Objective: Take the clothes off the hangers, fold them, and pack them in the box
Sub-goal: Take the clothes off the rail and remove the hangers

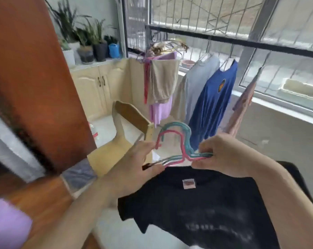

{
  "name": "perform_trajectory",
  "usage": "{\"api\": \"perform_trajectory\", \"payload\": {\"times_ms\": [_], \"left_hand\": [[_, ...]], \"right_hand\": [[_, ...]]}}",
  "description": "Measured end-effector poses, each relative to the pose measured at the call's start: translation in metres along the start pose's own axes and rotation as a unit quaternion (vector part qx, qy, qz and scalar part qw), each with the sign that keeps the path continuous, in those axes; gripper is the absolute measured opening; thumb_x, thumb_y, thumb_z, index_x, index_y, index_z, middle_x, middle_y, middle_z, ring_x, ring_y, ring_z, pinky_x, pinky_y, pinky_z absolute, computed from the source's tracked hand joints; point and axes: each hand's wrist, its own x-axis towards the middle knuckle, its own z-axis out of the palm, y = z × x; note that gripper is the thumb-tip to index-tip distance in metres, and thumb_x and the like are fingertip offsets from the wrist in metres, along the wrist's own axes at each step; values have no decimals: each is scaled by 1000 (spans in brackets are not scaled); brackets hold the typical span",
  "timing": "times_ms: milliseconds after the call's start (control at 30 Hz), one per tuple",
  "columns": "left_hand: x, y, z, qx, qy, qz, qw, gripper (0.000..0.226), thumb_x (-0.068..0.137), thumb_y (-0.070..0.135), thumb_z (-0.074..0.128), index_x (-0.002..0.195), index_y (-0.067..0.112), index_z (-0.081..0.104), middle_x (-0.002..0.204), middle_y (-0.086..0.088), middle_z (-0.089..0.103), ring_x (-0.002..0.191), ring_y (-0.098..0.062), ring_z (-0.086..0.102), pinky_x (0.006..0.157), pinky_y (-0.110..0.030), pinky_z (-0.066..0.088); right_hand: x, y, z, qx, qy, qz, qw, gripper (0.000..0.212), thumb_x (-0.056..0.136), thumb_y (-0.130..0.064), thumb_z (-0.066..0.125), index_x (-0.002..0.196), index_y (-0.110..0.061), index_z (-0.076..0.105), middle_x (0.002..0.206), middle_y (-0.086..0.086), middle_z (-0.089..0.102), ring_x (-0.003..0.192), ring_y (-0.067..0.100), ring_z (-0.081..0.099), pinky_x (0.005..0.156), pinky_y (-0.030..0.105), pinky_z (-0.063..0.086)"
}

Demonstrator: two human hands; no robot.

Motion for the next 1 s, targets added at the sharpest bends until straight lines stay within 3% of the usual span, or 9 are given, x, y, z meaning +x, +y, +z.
{"api": "perform_trajectory", "payload": {"times_ms": [100,167,300,367,467,567,733,867,1000], "left_hand": [[-64,-3,-52,41,70,28,996,50,91,58,61,137,52,43,134,28,49,121,9,45,105,-18,38],[-104,-10,-83,103,151,25,983,32,96,48,62,127,43,55,114,21,62,103,0,58,88,-24,51],[-177,-48,-136,275,292,-28,916,14,101,41,51,108,31,57,85,10,58,69,-18,63,53,-34,50],[-213,-76,-166,303,307,-93,897,26,101,46,41,107,29,60,84,8,59,70,-22,63,55,-39,50],[-269,-122,-222,239,328,-213,889,31,104,45,42,102,25,65,82,3,65,74,-21,62,67,-48,52],[-329,-167,-286,186,368,-302,859,26,104,38,51,99,21,69,76,0,64,71,-13,60,69,-44,48],[-417,-208,-371,183,418,-417,786,29,103,38,54,91,18,72,56,4,39,49,-9,37,53,-31,21],[-470,-225,-427,145,490,-470,720,15,100,33,62,92,30,73,47,12,48,44,-4,43,49,-21,29],[-522,-241,-469,53,566,-514,642,9,95,38,69,91,30,71,48,12,45,43,-9,37,47,-26,32]], "right_hand": [[5,-99,-6,7,-1,-101,995,39,78,-54,75,57,-29,54,58,-17,51,51,8,41,50,23,31],[14,-159,1,33,0,-163,986,29,78,-50,77,67,-34,57,62,-16,57,56,4,49,54,18,36],[46,-265,45,81,20,-284,955,32,74,-60,75,65,-33,60,63,-16,57,63,3,50,59,19,39],[63,-313,70,126,28,-354,926,20,79,-55,74,80,-36,68,76,-20,63,78,-1,55,73,18,45],[92,-374,101,228,84,-403,882,35,86,-36,76,119,-37,62,116,-20,55,110,-4,50,97,16,40],[126,-428,140,380,94,-330,859,28,90,-19,70,100,-42,59,106,-16,62,96,1,62,88,28,52],[171,-569,221,400,-45,-320,857,12,92,-23,67,90,-30,58,78,-5,69,67,13,69,77,48,58],[169,-723,256,381,-123,-411,819,14,92,-35,66,98,-30,54,84,-6,67,79,19,69,82,45,55],[129,-868,267,376,-159,-503,762,40,89,-46,69,117,-23,51,98,-7,61,92,15,59,86,35,48]]}}
